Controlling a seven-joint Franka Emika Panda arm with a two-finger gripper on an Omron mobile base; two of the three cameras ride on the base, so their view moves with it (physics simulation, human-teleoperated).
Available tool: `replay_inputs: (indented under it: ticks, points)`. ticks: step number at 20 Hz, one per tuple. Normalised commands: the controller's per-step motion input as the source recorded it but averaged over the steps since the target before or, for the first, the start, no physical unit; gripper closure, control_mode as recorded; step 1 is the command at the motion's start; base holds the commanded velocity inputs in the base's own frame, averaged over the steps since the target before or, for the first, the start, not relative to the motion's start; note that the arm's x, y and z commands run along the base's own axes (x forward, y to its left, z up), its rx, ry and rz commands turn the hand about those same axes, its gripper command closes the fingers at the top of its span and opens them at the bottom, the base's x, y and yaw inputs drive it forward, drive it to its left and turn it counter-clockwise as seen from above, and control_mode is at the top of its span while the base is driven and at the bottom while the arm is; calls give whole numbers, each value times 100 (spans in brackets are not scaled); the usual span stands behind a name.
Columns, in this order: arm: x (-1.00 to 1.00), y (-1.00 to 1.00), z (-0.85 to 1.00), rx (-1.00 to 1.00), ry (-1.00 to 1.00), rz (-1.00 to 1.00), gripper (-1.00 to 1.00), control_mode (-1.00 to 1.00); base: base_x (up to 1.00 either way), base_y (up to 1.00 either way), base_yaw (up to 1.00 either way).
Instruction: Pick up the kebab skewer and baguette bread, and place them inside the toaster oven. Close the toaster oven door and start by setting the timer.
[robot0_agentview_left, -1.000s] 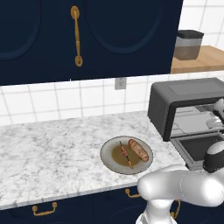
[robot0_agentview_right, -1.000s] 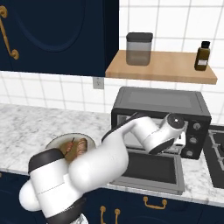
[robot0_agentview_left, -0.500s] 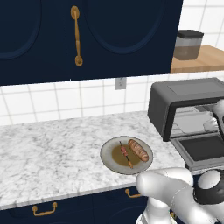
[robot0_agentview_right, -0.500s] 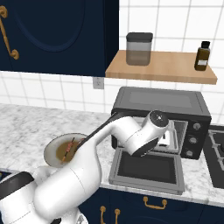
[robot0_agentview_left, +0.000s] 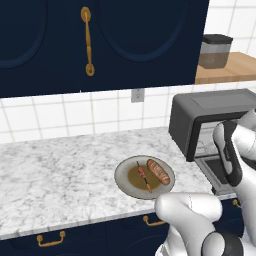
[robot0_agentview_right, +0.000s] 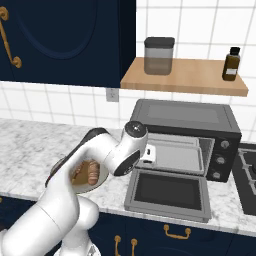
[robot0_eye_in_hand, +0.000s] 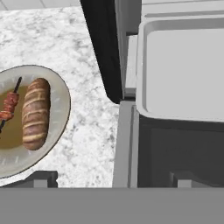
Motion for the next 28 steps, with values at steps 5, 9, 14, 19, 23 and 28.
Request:
replay_inputs:
  ticks: [5,9,14,19,23,28]
  points:
    - [-2,84,0,-1,12,0,-100,-100,0,0,0]
    - [3,58,0,-6,12,0,-100,-100,0,0,0]
    - [9,36,0,-5,14,0,-100,-100,0,0,0]
    - [13,46,-11,-1,7,1,-100,-100,0,0,0]
    - [33,66,-14,0,11,4,-100,-100,0,0,0]
    - [54,53,-9,-1,16,1,-100,-100,0,0,0]
